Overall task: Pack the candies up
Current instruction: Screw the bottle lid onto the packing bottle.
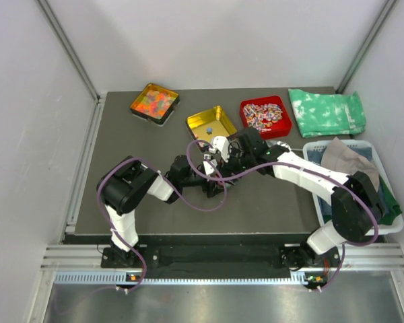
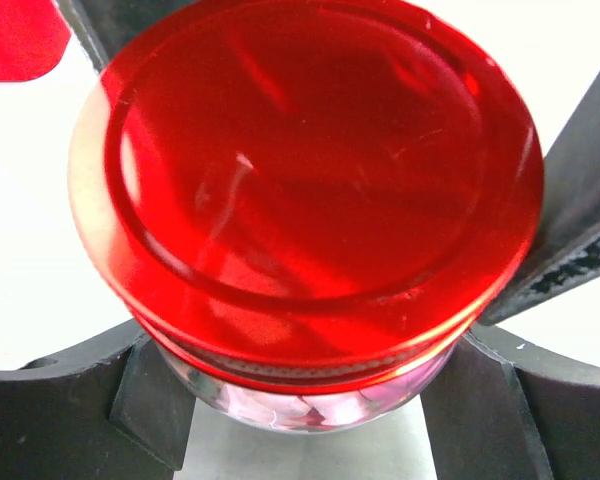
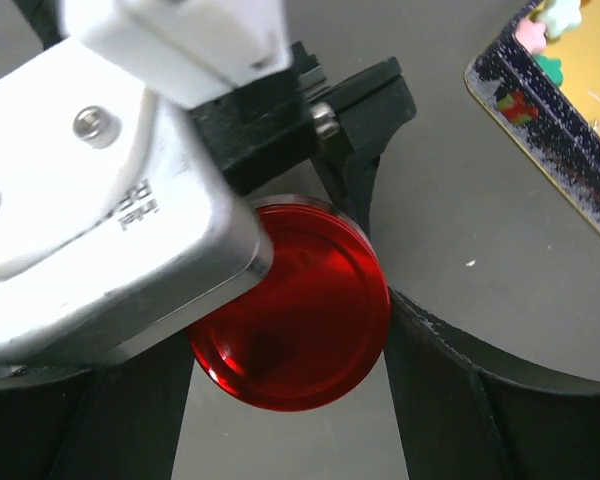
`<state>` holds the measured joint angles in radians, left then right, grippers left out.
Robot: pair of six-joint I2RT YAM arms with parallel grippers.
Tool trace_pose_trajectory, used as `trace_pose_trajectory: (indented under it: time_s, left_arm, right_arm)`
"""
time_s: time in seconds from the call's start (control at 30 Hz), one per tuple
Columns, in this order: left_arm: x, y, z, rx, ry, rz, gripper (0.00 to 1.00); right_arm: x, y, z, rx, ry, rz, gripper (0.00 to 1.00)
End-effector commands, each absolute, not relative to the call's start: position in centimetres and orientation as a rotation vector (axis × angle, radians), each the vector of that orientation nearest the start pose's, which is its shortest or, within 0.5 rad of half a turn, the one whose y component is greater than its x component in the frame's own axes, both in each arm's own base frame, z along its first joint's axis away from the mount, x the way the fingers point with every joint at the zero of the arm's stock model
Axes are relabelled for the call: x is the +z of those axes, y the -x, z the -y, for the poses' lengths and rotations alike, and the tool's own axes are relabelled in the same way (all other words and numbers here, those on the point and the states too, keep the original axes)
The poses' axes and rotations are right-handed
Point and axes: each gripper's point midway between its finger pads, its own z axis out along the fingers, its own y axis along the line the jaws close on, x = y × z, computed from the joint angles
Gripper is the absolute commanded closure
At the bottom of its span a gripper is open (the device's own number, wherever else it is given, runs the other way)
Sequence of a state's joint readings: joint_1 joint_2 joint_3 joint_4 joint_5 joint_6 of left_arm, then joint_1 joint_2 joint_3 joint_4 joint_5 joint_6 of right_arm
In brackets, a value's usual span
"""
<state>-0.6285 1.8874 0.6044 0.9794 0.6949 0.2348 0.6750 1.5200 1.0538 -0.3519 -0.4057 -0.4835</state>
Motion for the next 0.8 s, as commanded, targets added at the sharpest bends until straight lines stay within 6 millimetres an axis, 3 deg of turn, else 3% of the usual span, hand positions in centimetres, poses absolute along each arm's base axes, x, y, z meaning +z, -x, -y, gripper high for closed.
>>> trace_pose_trajectory:
  time_s: [0.0,0.17,0.23,0.37,0.5,0.77]
  left_arm:
    - [1.3,-27.4,32.0,-0.873,-1.239,-1.587,0.38]
    - [1.3,-27.4,32.0,-0.873,-1.240,-1.585,0.38]
    - [1.3,-27.4,32.1,-0.876,-1.242,-1.583,0.38]
    - [1.2,-27.3,32.1,-0.878,-1.242,-1.589,0.38]
    - [1.2,-27.4,32.1,-0.879,-1.244,-1.589,0.38]
    - [1.0,-27.3,32.1,-0.885,-1.248,-1.596,0.38]
  right_arm:
    - [14.0,-28.6,-29.0,0.534,1.306,-1.885,0.27]
    - [13.4,-29.1,-28.0,0.446,1.384,-1.857,0.01]
    - [13.1,-29.2,-27.6,0.464,1.419,-1.861,0.01]
    - [15.1,-28.9,-27.6,0.614,1.506,-1.788,0.01]
    - [16.0,-28.5,-27.5,0.639,1.591,-1.700,0.01]
    - [15.8,-27.6,-28.0,0.709,1.664,-1.642,0.01]
